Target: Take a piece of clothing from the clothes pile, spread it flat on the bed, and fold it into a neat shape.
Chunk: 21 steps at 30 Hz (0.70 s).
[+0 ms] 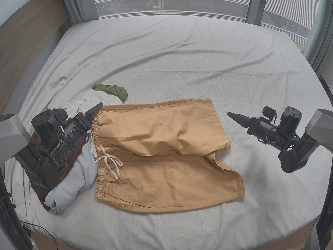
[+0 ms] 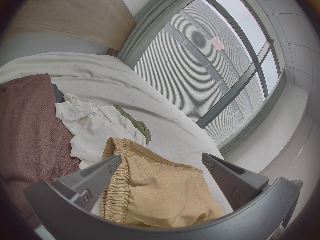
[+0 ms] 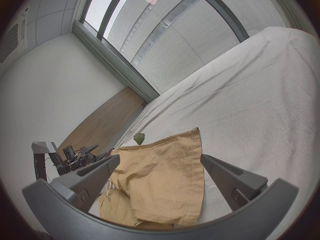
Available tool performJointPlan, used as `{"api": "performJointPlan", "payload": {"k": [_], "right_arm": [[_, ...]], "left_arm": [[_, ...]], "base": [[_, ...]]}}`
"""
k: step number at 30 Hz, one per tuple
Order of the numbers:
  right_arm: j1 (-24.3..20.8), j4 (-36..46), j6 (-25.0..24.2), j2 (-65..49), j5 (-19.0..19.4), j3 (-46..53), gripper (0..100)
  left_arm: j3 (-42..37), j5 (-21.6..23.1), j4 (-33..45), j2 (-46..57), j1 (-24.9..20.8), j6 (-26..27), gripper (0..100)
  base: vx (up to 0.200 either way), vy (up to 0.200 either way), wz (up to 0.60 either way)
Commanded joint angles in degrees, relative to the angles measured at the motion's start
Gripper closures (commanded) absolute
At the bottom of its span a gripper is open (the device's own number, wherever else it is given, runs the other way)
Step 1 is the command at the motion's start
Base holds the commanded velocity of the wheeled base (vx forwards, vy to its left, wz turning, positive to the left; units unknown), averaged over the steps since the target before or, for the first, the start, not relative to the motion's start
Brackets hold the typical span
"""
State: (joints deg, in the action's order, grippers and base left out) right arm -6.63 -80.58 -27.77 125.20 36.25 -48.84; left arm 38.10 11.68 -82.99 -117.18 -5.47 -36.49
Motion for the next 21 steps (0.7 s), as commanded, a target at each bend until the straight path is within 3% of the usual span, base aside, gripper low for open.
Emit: {"api": "performJointPlan", "payload": {"k": [1, 21], "right_arm": [[-8.2, 0.2, 22.2, -8.0, -3.6, 30.6, 0], [-8.1, 0.2, 22.4, -8.7, -3.7, 31.2, 0]], "left_arm": [[-35.3, 28.1, -5.6, 9.9, 1.0, 20.9, 0], [-37.7, 28.8, -5.6, 11.1, 1.2, 21.0, 0]], "base": [[0.000, 0.000, 0.00], [0.000, 0.000, 0.00]]}}
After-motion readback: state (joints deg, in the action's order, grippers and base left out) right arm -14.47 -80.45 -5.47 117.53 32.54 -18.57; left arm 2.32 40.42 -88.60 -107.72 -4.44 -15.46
